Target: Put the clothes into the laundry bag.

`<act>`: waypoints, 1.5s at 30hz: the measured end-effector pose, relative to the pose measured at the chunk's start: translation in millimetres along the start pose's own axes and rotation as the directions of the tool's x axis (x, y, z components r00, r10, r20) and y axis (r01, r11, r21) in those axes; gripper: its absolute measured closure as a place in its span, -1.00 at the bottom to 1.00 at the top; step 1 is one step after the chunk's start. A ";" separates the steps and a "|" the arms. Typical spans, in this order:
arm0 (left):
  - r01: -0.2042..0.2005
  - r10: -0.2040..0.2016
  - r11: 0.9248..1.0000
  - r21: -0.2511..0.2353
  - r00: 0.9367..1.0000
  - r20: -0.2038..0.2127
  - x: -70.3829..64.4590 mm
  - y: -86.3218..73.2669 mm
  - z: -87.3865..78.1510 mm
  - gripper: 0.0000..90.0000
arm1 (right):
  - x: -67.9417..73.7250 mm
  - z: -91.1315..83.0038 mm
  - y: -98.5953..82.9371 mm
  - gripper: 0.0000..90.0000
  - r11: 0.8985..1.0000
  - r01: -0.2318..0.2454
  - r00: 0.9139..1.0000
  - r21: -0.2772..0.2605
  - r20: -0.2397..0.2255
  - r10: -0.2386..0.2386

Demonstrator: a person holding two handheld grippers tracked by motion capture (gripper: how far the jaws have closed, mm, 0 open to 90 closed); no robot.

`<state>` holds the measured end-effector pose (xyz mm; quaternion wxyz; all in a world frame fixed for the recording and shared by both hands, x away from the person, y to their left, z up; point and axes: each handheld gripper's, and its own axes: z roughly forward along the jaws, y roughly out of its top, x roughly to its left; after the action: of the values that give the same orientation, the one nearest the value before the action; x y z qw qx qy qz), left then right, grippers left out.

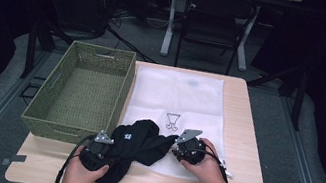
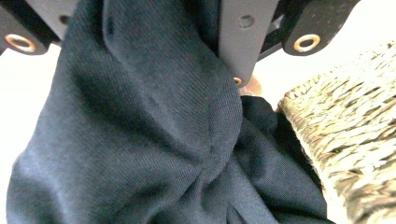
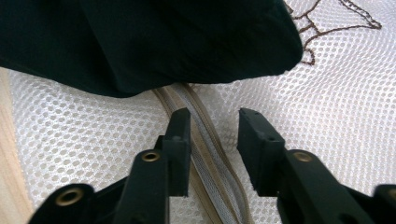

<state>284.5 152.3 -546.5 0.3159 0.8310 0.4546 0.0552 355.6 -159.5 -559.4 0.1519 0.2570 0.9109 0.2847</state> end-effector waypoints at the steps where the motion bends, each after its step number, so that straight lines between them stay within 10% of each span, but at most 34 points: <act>1: 0.000 0.000 1.000 0.000 1.000 0.000 0.0 0.0 0.0 0.67 | -0.1 -0.1 0.1 0.56 1.000 0.000 1.000 -0.001 -0.001 0.000; 12: -0.005 0.005 1.000 0.000 1.000 0.003 -0.8 0.1 -1.5 0.67 | -1.8 -2.4 2.1 0.89 1.000 -0.025 0.999 -0.011 -0.031 0.025; 45: -0.031 0.031 0.998 -0.053 0.999 0.004 -5.1 1.7 -34.9 0.67 | -18.7 -18.6 33.4 0.94 0.995 -0.096 0.991 -0.003 -0.092 0.096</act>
<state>269.6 164.2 -516.8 0.3382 0.8294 0.4391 0.0702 375.8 -154.5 -522.3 0.0970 0.2867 0.9025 0.3064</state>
